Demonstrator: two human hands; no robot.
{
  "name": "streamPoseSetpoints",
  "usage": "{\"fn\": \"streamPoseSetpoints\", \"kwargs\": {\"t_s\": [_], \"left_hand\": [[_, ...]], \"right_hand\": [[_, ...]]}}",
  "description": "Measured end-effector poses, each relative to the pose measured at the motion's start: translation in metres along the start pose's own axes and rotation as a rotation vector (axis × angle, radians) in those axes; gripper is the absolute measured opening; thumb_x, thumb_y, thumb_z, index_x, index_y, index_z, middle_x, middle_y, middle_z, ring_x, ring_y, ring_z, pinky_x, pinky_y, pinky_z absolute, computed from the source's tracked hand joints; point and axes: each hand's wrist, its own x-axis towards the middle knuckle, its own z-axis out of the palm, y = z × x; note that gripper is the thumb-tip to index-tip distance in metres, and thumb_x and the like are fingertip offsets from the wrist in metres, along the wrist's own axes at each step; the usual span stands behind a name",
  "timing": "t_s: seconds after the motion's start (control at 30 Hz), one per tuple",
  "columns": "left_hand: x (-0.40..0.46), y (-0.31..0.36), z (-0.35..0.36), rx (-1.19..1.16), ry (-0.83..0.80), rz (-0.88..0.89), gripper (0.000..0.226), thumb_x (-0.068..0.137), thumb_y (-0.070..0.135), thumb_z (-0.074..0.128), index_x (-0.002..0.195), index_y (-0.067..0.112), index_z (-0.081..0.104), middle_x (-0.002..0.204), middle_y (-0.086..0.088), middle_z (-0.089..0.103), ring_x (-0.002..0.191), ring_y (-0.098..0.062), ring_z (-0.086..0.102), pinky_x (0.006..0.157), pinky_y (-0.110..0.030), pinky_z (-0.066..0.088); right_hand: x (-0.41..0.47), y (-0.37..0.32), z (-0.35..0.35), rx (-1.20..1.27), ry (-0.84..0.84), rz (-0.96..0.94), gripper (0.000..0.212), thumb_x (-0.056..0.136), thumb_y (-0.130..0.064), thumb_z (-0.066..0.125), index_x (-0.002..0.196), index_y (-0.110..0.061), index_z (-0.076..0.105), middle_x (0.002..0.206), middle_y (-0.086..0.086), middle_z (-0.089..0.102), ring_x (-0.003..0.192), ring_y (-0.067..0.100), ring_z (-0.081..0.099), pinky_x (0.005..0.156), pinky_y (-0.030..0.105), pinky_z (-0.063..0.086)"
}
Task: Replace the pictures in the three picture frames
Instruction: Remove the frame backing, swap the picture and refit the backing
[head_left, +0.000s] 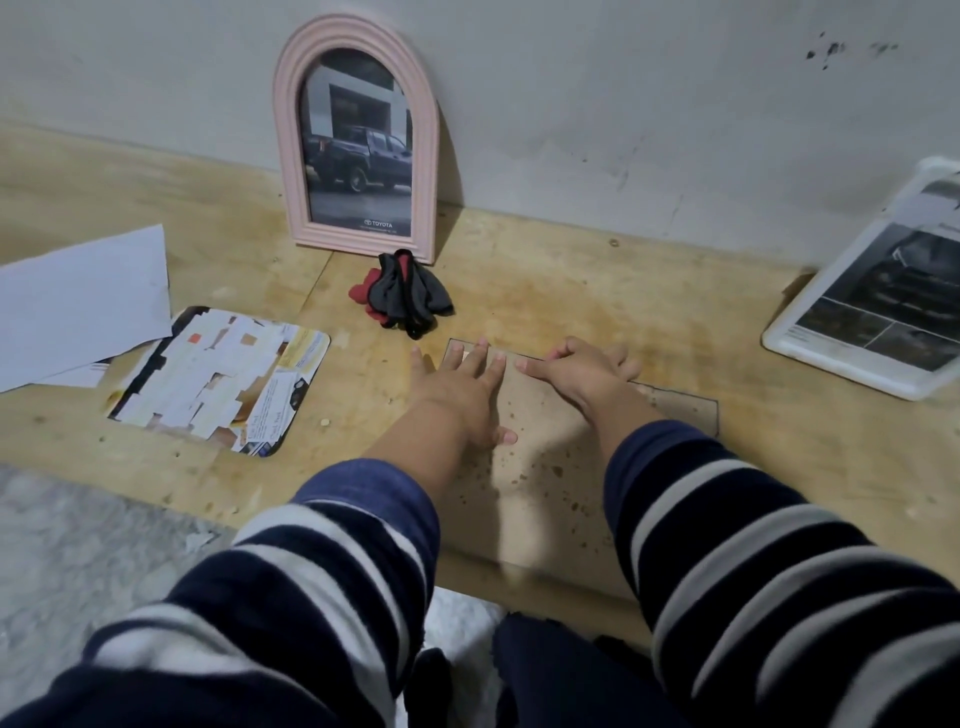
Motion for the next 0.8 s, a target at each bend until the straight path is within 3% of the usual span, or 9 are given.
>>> {"fn": "streamPoseSetpoints", "kwargs": {"t_s": [0.13, 0.33, 0.47, 0.67, 0.8], "left_hand": [[-0.001, 0.001, 0.000, 0.028, -0.003, -0.011, 0.098, 0.086, 0.072, 0.040, 0.152, 0.027, -0.016, 0.159, 0.002, -0.022, 0.148, -0.025, -0.014, 0.113, -0.063, -0.007], [-0.001, 0.003, 0.000, 0.062, 0.012, -0.014, 0.096, 0.086, 0.073, 0.038, 0.153, 0.026, -0.013, 0.160, 0.001, -0.021, 0.148, -0.027, -0.012, 0.113, -0.063, -0.007], [-0.002, 0.004, 0.003, 0.069, 0.017, -0.002, 0.093, 0.088, 0.072, 0.037, 0.153, 0.025, -0.011, 0.160, 0.000, -0.019, 0.148, -0.027, -0.011, 0.115, -0.060, -0.007], [0.000, 0.003, 0.009, 0.003, 0.002, 0.003, 0.094, 0.088, 0.070, 0.037, 0.152, 0.025, -0.015, 0.158, 0.001, -0.024, 0.147, -0.026, -0.016, 0.118, -0.054, -0.001], [0.002, 0.002, 0.010, -0.067, -0.006, 0.004, 0.096, 0.089, 0.067, 0.042, 0.152, 0.025, -0.016, 0.157, 0.002, -0.027, 0.147, -0.025, -0.018, 0.120, -0.049, 0.003]], "right_hand": [[0.005, 0.000, 0.000, -0.033, -0.025, 0.012, 0.050, 0.057, -0.071, 0.075, 0.080, -0.030, 0.058, 0.112, 0.001, 0.031, 0.107, 0.026, 0.028, 0.092, 0.039, 0.034], [0.007, -0.012, 0.006, -0.107, -0.053, 0.062, 0.068, 0.037, -0.074, 0.075, 0.083, -0.028, 0.056, 0.121, 0.004, 0.037, 0.109, 0.032, 0.036, 0.095, 0.049, 0.040], [0.006, -0.013, 0.000, -0.134, -0.017, 0.076, 0.056, 0.063, -0.061, 0.075, 0.097, -0.024, 0.051, 0.124, 0.006, 0.023, 0.118, 0.031, 0.022, 0.102, 0.048, 0.031], [0.006, -0.010, 0.006, -0.083, -0.005, 0.036, 0.053, 0.055, -0.064, 0.073, 0.081, -0.023, 0.051, 0.121, 0.007, 0.029, 0.110, 0.031, 0.030, 0.096, 0.046, 0.039], [0.001, -0.005, 0.004, -0.025, 0.009, -0.007, 0.043, 0.065, -0.063, 0.073, 0.080, -0.028, 0.054, 0.114, 0.005, 0.029, 0.105, 0.028, 0.030, 0.084, 0.038, 0.037]]}}
